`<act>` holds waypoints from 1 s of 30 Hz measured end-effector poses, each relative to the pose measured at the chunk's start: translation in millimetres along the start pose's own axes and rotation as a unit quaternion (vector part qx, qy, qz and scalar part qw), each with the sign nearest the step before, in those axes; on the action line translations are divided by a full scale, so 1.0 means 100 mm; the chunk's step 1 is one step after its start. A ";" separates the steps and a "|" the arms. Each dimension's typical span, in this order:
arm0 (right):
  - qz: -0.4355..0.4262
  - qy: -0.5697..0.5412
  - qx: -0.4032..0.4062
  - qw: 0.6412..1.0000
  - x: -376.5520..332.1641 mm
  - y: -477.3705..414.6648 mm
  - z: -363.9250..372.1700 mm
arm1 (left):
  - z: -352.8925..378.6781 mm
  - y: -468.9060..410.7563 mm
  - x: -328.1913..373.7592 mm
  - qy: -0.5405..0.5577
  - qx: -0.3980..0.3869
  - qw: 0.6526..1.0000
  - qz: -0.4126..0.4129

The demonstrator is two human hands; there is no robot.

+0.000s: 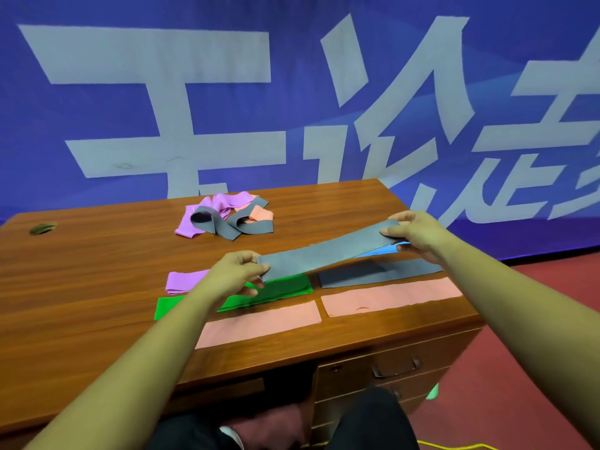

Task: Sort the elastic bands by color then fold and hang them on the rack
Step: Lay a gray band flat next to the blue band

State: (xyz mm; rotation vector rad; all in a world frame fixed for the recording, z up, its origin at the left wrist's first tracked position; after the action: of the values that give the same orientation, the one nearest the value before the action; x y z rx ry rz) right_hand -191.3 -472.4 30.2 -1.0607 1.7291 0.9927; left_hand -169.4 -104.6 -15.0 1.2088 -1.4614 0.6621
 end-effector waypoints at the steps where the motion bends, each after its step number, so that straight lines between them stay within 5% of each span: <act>1: 0.004 -0.007 0.001 1.000 0.06 -0.01 -0.03 | 0.02 -0.03 0.02 0.001 0.022 1.000 0.003; 6: 0.028 -0.073 0.032 0.996 0.35 -0.05 -0.26 | 0.23 -0.15 0.13 -0.013 0.080 0.996 0.032; 21: 0.026 0.085 0.198 0.976 0.81 -0.23 -1.01 | 1.04 -0.62 0.27 -0.258 0.078 0.960 0.077; 30: 0.042 0.186 0.195 0.962 1.10 -0.50 -0.94 | 1.22 -0.82 0.11 -0.370 0.063 0.922 0.096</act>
State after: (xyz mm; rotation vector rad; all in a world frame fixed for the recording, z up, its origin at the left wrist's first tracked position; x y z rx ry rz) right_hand -199.3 -601.2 -51.5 -0.9591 2.1790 0.4841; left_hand -139.0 -243.1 -54.6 1.5186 -2.2137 0.4414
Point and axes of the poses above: each hand's wrist, its own y-axis away from the middle knuckle, its own z-axis out of the palm, x = y × z, the point moved 7 cm from there along -y, towards the middle knuckle
